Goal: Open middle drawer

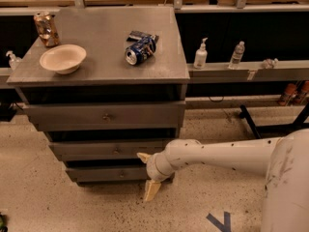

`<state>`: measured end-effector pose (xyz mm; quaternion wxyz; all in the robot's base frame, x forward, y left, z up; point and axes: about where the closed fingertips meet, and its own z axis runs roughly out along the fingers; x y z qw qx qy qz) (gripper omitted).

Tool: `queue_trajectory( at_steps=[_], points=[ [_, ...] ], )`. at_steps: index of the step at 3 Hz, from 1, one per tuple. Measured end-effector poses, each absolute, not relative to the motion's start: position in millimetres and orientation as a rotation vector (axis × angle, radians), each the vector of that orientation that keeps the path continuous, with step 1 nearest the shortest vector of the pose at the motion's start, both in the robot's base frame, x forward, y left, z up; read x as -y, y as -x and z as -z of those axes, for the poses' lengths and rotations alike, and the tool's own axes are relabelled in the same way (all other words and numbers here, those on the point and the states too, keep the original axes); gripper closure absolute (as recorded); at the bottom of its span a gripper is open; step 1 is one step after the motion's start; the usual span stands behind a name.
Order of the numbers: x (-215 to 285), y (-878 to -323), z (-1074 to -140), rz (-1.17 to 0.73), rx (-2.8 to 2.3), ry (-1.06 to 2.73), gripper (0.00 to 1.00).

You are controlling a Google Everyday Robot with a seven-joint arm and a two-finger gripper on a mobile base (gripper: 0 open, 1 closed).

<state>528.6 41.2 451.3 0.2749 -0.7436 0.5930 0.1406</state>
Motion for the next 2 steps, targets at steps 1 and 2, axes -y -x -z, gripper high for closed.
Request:
queue_trajectory(
  at_steps=[1,2],
  points=[
    [-41,-529,-452,-0.371,-1.589,2.002,0.00],
    [-41,-546,-451,-0.277,-1.537,1.992,0.00]
  ],
)
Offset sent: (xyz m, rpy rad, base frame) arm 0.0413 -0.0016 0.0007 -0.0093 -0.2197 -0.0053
